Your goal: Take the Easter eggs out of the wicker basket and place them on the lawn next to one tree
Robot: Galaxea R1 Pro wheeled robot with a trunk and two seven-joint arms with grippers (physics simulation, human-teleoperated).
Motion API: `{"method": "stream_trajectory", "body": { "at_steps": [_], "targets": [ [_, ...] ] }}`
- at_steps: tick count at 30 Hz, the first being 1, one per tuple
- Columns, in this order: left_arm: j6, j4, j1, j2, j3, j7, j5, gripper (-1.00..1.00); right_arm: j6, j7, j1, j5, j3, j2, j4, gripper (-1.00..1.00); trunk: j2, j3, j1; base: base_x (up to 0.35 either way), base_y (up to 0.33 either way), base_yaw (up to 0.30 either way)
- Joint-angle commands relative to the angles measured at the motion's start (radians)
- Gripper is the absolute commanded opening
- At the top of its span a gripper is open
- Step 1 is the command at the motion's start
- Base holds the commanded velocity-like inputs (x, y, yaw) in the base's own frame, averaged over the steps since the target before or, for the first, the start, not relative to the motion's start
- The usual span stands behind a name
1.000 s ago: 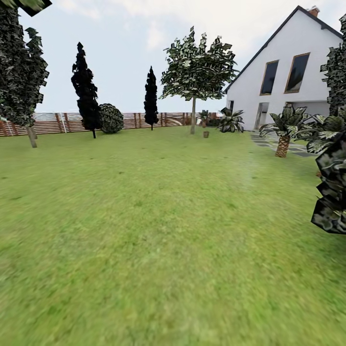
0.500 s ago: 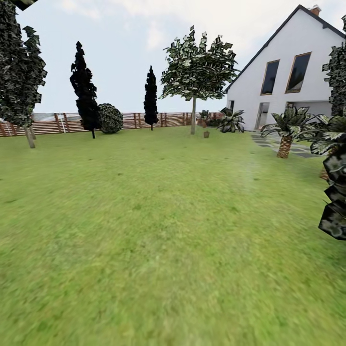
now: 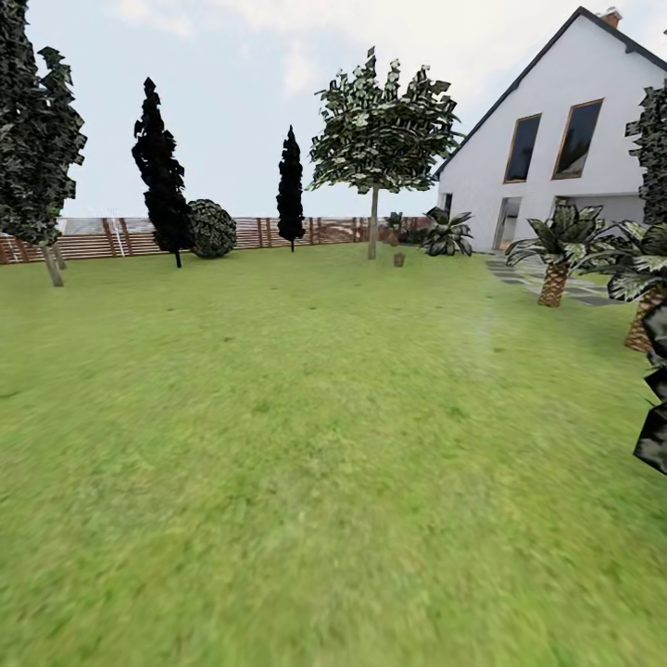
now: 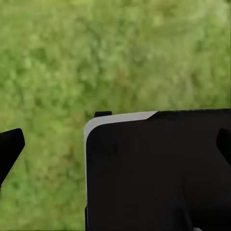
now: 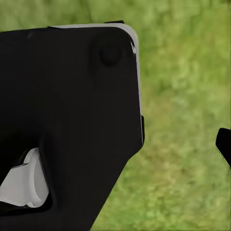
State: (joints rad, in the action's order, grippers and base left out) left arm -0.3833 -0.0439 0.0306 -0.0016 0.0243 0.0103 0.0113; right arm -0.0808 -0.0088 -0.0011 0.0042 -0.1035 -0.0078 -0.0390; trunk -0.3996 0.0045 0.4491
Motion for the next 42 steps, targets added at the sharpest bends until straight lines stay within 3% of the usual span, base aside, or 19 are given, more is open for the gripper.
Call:
{"method": "stream_trajectory", "body": {
  "at_steps": [1, 42],
  "targets": [
    [-0.003, 0.001, 0.0, 0.0, 0.002, 0.0, 0.001, 1.0, -0.004, 0.0, 0.0, 0.0, -0.007, 0.0, 0.001, 1.0, 0.0, 0.0, 0.001, 0.334, 0.0, 0.0],
    [-0.003, 0.001, 0.001, 0.0, 0.002, 0.0, 0.001, 1.0, -0.004, 0.0, 0.0, 0.0, -0.007, 0.0, 0.001, 1.0, 0.0, 0.0, 0.001, 0.333, 0.0, 0.0]
  ]
}}
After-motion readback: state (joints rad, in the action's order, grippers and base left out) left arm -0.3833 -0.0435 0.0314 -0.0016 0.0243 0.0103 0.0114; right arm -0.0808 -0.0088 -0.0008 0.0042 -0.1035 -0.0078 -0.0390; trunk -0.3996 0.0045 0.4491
